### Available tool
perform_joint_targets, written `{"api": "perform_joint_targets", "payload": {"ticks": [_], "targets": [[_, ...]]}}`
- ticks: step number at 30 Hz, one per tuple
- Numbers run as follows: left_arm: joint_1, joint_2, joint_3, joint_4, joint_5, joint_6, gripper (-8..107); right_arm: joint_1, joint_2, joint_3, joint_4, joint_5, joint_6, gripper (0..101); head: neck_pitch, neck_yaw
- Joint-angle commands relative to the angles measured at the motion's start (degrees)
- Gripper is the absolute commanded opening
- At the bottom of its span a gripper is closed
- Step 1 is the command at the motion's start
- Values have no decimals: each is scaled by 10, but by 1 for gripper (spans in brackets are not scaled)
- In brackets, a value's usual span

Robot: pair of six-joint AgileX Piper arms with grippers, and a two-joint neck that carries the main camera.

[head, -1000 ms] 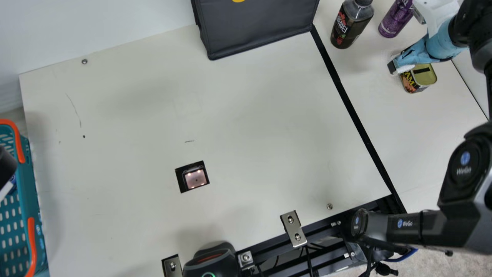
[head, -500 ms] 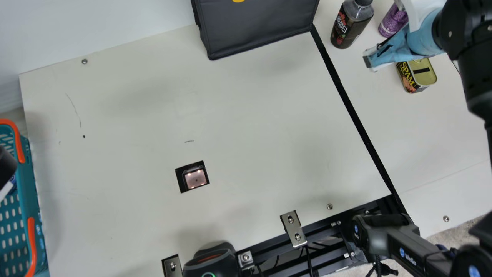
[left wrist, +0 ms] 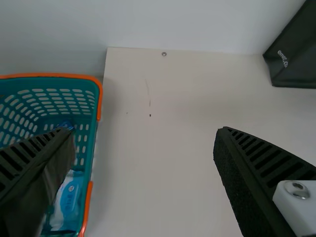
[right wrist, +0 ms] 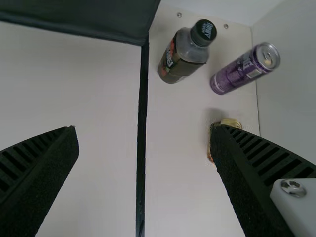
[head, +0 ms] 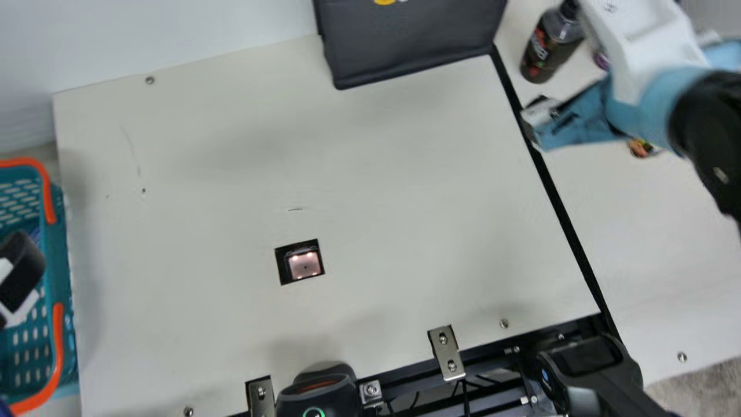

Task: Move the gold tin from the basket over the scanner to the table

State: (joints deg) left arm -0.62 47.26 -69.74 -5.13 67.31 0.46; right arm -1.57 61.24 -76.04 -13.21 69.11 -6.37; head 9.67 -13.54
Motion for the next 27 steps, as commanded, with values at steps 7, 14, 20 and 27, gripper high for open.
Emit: {"api": "perform_joint_targets", "payload": {"ticks": [7, 14, 20, 27], "targets": [[-10, -41, 8, 37, 23, -5, 90, 7, -87, 28, 59, 1, 28, 95, -17, 120], [-10, -41, 8, 36, 23, -5, 90, 18, -157, 52, 105, 3, 53, 95, -17, 120], [-10, -41, 8, 36, 23, -5, 90, 22, -185, 63, 128, 9, 64, 95, -17, 120], [-10, -41, 8, 36, 23, -5, 90, 22, -189, 63, 126, 9, 64, 95, -17, 120]]}}
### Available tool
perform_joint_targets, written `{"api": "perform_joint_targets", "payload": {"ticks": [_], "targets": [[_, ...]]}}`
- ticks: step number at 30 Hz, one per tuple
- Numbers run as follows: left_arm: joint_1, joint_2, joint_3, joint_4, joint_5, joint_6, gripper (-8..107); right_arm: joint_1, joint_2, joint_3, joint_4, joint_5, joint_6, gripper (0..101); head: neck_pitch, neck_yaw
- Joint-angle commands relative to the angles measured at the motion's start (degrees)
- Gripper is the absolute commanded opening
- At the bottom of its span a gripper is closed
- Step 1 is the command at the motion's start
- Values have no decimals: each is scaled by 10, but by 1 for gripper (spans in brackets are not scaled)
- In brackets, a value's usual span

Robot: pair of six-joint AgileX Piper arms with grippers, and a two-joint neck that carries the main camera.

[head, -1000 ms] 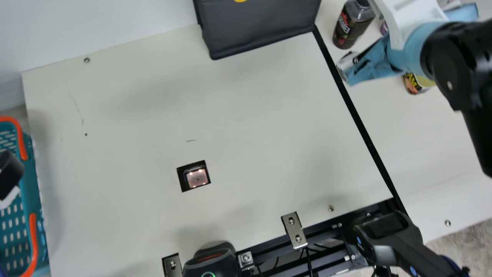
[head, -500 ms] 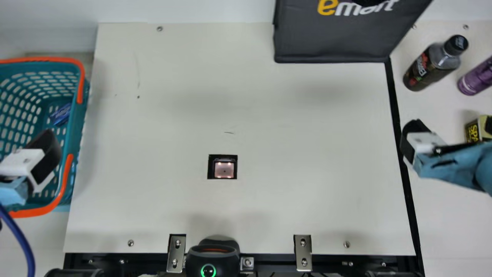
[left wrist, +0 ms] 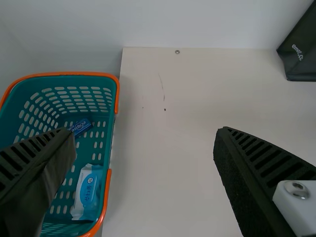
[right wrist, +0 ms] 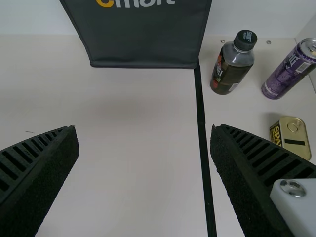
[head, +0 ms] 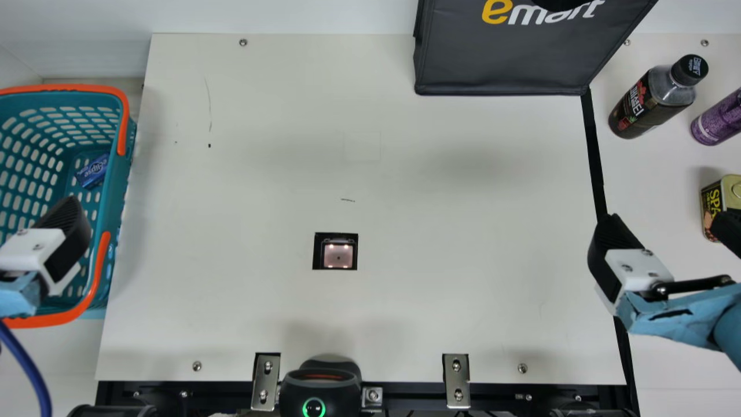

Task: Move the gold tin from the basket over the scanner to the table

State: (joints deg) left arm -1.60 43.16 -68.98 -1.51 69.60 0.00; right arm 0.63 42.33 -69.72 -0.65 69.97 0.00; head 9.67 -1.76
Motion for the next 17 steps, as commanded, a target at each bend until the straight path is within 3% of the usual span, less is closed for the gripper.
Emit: {"api": "perform_joint_targets", "payload": {"ticks": [1, 17], "targets": [[0, 0, 0, 0, 0, 0, 90, 0, 0, 0, 0, 0, 0, 95, -17, 2], [0, 0, 0, 0, 0, 0, 90, 0, 0, 0, 0, 0, 0, 95, -17, 2]]}}
